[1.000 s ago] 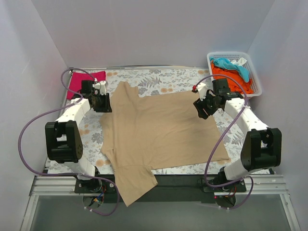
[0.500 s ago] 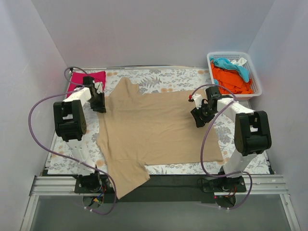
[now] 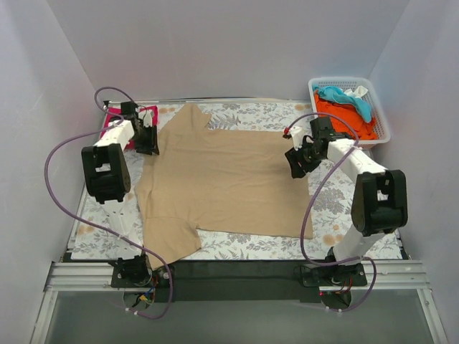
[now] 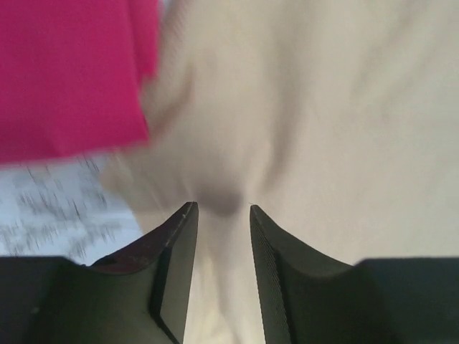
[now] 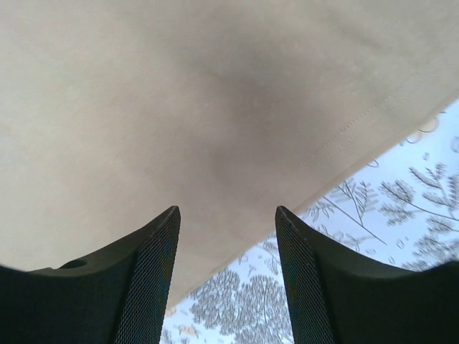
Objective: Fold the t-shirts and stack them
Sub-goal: Flatten the tshirt out
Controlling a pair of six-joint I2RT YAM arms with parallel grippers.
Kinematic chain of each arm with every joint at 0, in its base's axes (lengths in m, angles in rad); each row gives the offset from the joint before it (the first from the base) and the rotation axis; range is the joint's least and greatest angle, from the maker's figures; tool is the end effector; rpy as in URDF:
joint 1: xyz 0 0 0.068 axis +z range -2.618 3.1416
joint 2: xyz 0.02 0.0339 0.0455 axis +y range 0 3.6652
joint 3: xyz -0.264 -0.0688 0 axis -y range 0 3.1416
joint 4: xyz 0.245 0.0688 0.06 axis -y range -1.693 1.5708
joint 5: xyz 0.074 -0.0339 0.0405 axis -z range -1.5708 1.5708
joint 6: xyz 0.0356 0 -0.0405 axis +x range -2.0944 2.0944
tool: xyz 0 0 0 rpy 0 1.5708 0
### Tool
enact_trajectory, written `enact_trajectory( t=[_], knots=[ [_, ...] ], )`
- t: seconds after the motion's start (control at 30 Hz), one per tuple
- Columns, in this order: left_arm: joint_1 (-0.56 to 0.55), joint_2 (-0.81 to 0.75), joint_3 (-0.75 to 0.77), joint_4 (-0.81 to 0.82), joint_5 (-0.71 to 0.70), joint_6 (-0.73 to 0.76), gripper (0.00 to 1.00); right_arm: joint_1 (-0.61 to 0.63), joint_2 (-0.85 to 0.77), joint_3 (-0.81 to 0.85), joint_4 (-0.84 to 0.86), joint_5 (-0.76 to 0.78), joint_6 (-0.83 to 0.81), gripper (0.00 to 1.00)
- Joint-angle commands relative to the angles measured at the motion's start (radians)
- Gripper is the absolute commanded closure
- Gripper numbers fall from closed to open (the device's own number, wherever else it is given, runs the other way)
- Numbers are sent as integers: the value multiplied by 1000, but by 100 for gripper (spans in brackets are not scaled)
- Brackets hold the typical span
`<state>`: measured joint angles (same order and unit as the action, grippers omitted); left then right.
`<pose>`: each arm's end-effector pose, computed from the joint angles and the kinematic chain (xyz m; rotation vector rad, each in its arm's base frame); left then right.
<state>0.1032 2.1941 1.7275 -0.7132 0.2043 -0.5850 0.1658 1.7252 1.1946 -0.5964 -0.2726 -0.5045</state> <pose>0.4597 0.0403 0.1706 -0.8854 2.6381 -0.4084 0.3424 0.0670 0.2043 -0.9486 2.4744 0.2574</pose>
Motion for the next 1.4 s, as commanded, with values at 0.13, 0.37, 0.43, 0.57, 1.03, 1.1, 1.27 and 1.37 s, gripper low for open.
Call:
enact_trajectory(
  t=[0.13,0.37,0.43,0.57,1.03,1.1,1.27,1.37],
  knots=[
    [12,-413,-225,-115,142,200,62,23,-251,-30,-255,-114,-123,51],
    [33,-556,-488,-89,110,257,63,107,-320,-230,-278,-86,-150,60],
    [33,-571,-525,-80,101,260,64,127,-319,-273,-275,-61,-155,63],
    [33,-585,-624,-34,43,281,65,147,-279,-312,-260,10,-175,64],
    [92,-761,-914,-78,-48,404,66,123,-231,-441,-190,323,-295,66],
    [89,-792,-914,-129,-11,429,64,115,-237,-449,-187,342,-311,67],
    [89,-856,-823,-248,137,502,62,113,-321,-377,-304,221,-380,64],
    [86,-850,-697,-266,278,490,57,110,-384,-229,-339,75,-385,57]
  ],
)
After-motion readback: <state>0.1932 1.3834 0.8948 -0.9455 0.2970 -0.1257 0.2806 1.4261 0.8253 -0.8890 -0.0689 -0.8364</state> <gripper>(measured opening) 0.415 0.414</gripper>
